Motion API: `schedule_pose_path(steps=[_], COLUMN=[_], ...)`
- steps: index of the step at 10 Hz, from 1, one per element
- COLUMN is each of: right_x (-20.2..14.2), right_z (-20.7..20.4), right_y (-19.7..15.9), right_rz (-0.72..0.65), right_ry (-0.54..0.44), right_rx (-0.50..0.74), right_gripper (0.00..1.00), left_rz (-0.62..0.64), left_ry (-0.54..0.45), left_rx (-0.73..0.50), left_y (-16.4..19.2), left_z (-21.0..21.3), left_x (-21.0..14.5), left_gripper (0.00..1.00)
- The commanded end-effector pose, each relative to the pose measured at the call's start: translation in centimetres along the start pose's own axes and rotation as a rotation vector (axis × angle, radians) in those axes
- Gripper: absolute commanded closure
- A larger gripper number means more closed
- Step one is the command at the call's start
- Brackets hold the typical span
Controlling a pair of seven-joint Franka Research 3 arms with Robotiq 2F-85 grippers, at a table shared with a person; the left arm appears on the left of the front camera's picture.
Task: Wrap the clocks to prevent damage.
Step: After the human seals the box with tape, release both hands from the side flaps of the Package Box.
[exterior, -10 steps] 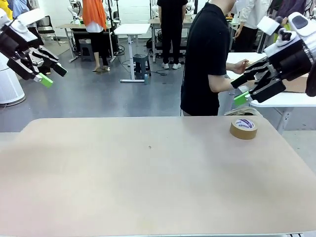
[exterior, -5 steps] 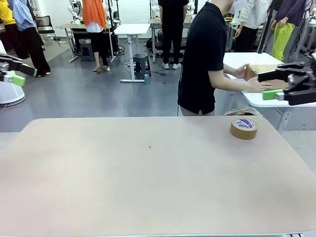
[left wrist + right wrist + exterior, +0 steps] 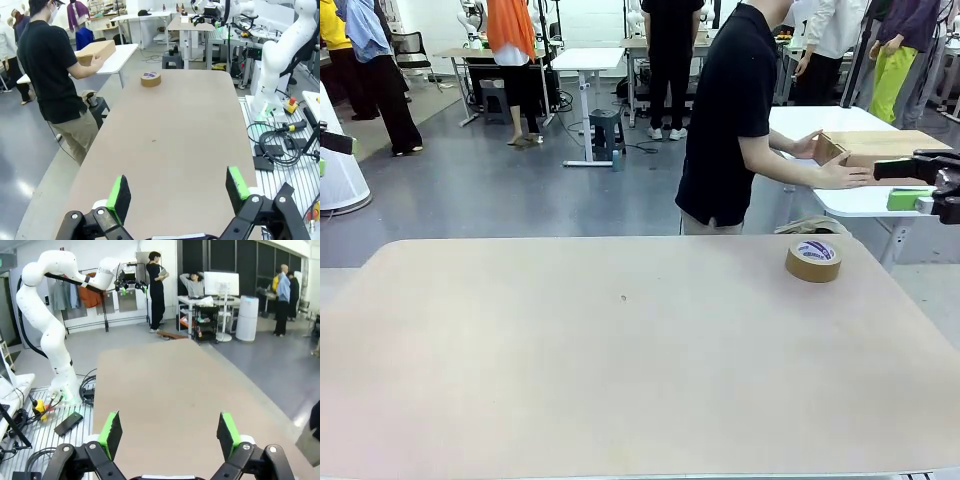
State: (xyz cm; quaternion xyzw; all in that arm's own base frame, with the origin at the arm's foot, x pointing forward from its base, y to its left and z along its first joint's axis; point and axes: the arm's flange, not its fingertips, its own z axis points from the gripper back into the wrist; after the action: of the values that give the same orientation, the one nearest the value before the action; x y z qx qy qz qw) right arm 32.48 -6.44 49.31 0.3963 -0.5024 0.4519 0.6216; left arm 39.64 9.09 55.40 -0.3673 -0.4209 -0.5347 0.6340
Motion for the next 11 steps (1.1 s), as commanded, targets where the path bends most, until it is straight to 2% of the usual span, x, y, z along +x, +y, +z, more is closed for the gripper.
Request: schedule_pose_path(steps=[1,3,4,11], right_x=[2.1,2.8,1.3,1.3], right_z=[-0.8,-1.2,-1.3,-1.3], right_y=[0.2,-0.1,-0.1,-0.1], right_rz=[-0.051,-0.064,-0.037,-0.037], right_ry=[0.068,0.09,0.052,0.052], right_rx=[0.033,0.044,0.019,0.019], right_gripper=[0.0,0.0,0.0,0.0], left_rz=[-0.024,-0.017,-0.003,-0.003], left_ry=[0.013,0.055,0.013,0.013], left_rx=[-0.017,-0.043,-0.026,-0.026], left_y=[0.8,1.3,0.5,0.5], left_z=[-1.2,-1.5,-1.2,-1.2], left_x=[-0.3,-1.0,-0.3,-0.3], left_gripper=[0.0,0.0,0.0,0.0])
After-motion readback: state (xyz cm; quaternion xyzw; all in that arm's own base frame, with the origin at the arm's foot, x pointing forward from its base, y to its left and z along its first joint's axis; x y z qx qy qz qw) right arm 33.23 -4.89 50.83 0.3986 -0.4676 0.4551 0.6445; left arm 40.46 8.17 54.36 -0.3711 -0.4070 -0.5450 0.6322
